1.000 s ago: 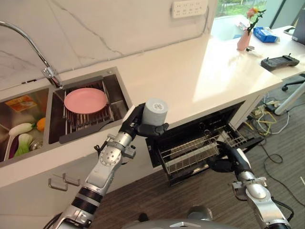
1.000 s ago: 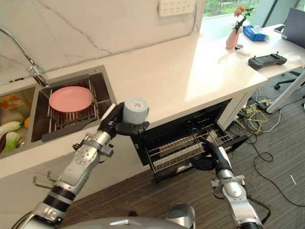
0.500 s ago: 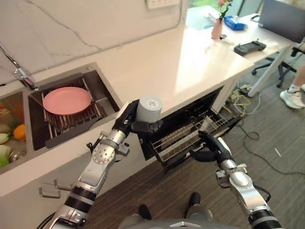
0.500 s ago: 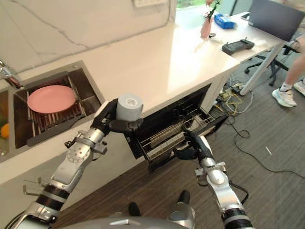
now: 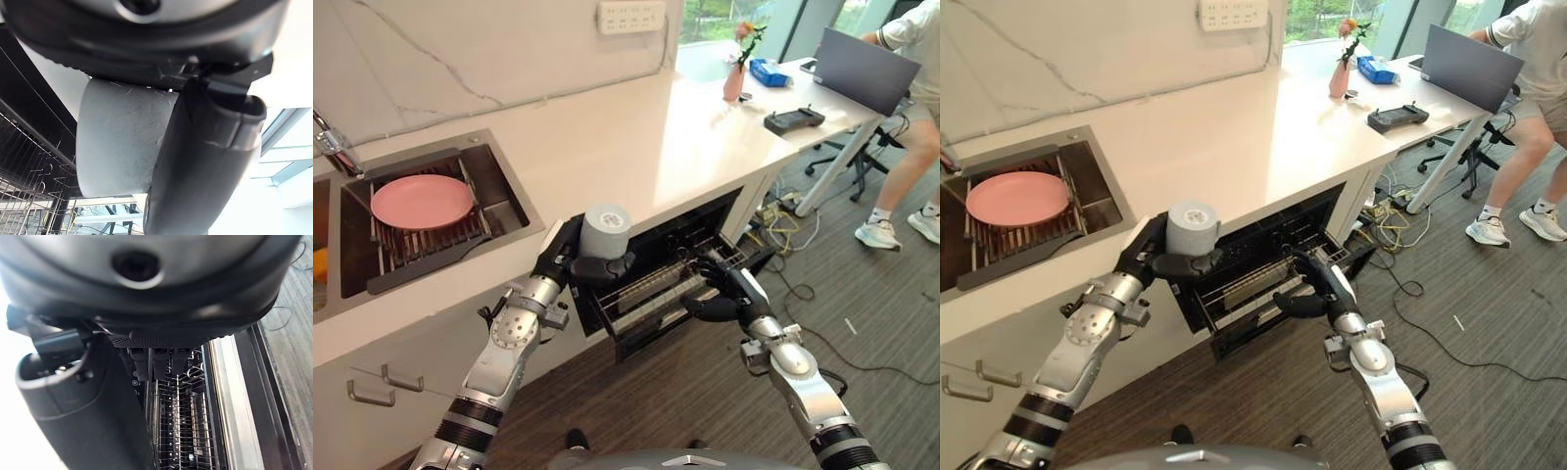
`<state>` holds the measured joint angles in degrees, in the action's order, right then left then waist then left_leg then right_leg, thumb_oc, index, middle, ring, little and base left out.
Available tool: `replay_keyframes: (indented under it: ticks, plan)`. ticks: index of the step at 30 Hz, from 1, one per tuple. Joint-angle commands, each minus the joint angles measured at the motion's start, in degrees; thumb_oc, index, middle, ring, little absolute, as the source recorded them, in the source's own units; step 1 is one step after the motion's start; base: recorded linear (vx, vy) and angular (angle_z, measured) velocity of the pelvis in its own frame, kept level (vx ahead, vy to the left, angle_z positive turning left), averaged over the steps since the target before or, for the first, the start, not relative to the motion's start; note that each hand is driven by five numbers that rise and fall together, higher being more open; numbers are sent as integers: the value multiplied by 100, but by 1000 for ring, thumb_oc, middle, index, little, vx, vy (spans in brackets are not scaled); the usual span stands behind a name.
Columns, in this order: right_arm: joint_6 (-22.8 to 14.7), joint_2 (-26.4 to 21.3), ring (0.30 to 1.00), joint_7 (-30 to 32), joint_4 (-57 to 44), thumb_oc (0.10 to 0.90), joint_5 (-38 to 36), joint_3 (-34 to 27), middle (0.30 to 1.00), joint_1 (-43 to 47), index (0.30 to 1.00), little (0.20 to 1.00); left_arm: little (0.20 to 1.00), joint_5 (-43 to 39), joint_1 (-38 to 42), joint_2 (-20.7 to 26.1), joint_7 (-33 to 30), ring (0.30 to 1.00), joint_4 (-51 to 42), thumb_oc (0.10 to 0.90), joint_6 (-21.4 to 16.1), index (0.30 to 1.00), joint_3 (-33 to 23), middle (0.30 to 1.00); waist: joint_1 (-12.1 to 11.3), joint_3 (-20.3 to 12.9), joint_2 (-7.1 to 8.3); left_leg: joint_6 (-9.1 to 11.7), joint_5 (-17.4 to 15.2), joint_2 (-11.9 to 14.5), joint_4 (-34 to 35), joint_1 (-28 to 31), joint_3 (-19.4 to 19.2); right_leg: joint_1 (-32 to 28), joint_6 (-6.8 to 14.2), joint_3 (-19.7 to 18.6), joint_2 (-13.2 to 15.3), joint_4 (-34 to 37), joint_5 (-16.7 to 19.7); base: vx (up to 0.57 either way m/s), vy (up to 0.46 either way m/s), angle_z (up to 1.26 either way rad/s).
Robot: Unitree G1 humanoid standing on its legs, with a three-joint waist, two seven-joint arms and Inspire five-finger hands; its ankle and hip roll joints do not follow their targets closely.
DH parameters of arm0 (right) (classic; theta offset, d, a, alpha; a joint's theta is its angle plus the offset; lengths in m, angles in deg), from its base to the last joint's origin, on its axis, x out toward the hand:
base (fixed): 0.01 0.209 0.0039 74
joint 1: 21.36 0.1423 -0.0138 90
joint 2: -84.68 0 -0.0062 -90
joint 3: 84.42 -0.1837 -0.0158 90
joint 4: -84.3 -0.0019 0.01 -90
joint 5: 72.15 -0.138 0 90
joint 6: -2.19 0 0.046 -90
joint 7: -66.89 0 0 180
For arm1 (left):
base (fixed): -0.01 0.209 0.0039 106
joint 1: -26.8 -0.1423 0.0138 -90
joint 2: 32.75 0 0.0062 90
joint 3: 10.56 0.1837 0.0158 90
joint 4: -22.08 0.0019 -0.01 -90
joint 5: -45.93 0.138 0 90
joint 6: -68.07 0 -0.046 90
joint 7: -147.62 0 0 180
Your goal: Place the dishes in the dishwasher.
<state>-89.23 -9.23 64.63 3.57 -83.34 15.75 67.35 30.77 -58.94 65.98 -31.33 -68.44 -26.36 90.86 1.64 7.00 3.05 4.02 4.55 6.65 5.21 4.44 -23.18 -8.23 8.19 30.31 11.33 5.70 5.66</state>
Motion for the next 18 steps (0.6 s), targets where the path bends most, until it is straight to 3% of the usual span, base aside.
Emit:
replay_keyframes:
  ticks: [1,8,15,18]
  plan:
    - [-890,15,900,-26,-1028,800,-481,-225,900,512,900,900,300,-212,755,-101,-137,300,-388,400,-700,300,9,300,-14,-314,-112,247,-431,74,-68,448,-28,-46,226,63,25,-70,-559,18,-54,-6]
    - [-968,113,900,-128,-1529,800,-1008,-201,900,406,900,900,300,-495,997,-325,-105,300,-198,400,-706,300,282,300,219,-302,-219,277,-442,115,-75,630,-214,-82,171,-71,-51,-70,-623,20,-27,-8]
    - [-967,401,900,-394,-2032,800,-2772,49,900,252,900,900,300,-504,1357,-638,-271,300,325,400,-652,300,714,300,525,-285,-305,242,-524,48,-63,788,-474,57,167,-381,-79,-70,-535,17,9,-24]
    - [-953,403,900,-433,-2093,800,-3072,102,900,260,900,900,300,-352,1472,-689,-335,300,427,400,-665,300,829,300,566,-282,-313,238,-543,33,-61,807,-511,85,172,-423,-75,-70,-514,13,4,-21]
